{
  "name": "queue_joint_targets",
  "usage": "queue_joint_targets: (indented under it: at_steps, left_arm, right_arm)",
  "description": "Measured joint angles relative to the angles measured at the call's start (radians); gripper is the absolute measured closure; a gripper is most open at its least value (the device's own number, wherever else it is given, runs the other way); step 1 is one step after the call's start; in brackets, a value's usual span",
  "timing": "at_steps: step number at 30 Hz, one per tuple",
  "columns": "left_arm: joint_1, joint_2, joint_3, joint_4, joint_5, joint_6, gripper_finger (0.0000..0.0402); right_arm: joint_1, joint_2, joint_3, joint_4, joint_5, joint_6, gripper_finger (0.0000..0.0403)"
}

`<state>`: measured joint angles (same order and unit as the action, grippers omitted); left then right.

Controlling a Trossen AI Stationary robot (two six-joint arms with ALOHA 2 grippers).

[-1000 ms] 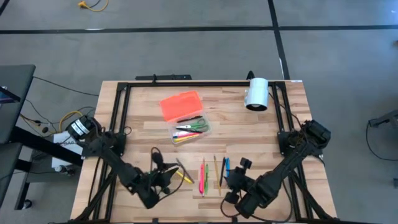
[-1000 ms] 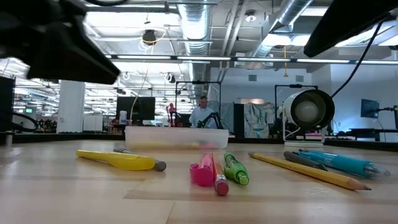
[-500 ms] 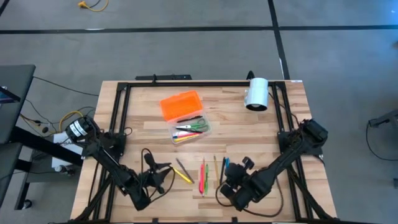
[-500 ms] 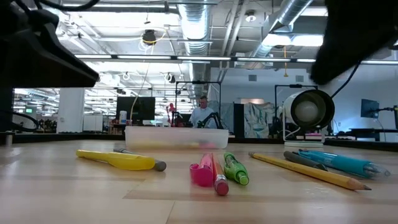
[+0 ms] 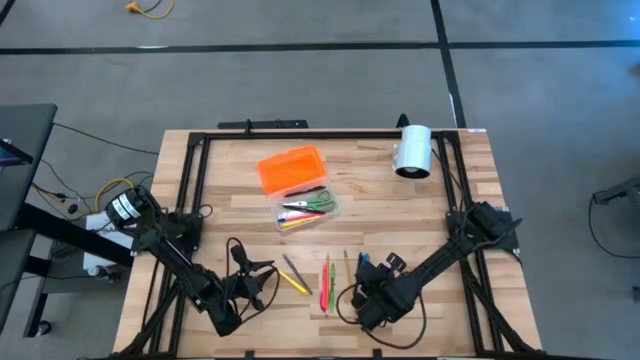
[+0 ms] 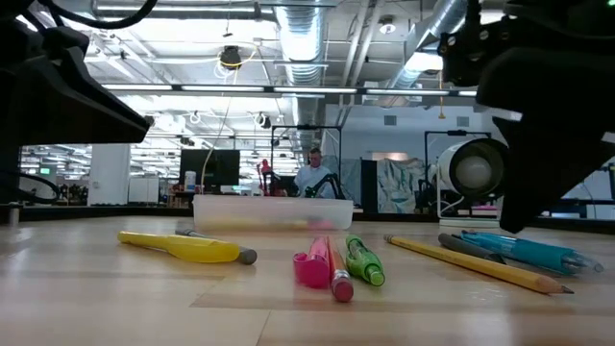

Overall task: Pick & place school supplies into a supply box
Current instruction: Put the blue pen into the supply box

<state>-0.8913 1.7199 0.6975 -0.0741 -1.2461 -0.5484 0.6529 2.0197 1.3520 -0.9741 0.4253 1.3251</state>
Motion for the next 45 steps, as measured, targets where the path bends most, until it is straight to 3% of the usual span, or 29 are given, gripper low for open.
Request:
queue_joint_targets:
  at_steps: [20,35,45]
  left_arm:
    - [0.0,0.0,0.0,0.013,0.0,0.009,0.0314]
    - [0.0,0.0,0.0,0.013,0.001,0.009,0.0314]
    - [0.001,0.0,0.0,0.012,0.0,0.008,0.0314]
  right_arm:
    - [0.004,-0.003,0.0,0.046,0.022,0.045,0.0252]
    - [0.022,-0.011,-0.149,0.2,0.026,0.122,0.0255]
    - [0.027,-0.004,-0.154,0.18,0.113,0.106,0.0275]
